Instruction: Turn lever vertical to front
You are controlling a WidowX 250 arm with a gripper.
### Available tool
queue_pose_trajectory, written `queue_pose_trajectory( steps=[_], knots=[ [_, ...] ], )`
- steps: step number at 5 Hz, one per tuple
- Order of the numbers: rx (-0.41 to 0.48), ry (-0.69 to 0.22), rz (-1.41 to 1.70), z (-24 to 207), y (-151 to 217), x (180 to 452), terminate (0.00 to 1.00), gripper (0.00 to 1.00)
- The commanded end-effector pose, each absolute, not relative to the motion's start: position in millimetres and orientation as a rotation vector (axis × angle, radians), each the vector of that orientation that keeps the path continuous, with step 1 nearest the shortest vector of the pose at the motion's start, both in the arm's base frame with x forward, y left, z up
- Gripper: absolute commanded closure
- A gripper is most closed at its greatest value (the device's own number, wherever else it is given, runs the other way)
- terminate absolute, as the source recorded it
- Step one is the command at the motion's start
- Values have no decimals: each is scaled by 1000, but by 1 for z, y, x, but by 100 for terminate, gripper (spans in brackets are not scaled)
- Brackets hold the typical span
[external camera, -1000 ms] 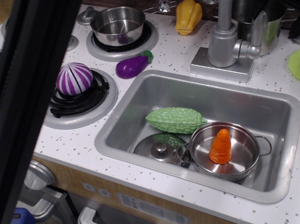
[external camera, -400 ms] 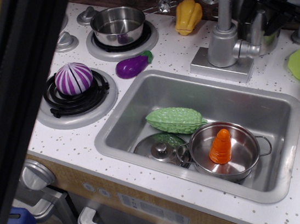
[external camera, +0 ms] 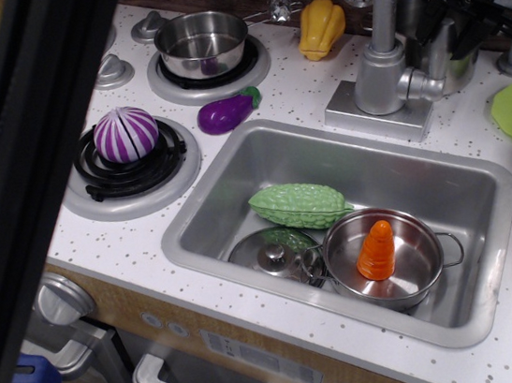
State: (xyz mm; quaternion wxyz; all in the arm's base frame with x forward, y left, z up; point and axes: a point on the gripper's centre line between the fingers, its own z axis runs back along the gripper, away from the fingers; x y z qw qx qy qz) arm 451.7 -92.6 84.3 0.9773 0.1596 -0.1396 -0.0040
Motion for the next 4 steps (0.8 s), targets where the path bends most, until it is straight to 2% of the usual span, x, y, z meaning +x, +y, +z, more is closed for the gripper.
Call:
queue_pose_trajectory(
  steps=[1,3,4],
  knots=[
    [251,-273,73,106,-99,432,0,100],
    [225,-218,113,98,-102,418,0,100],
    [188,-150,132,91,-104,410,0,100]
  ],
)
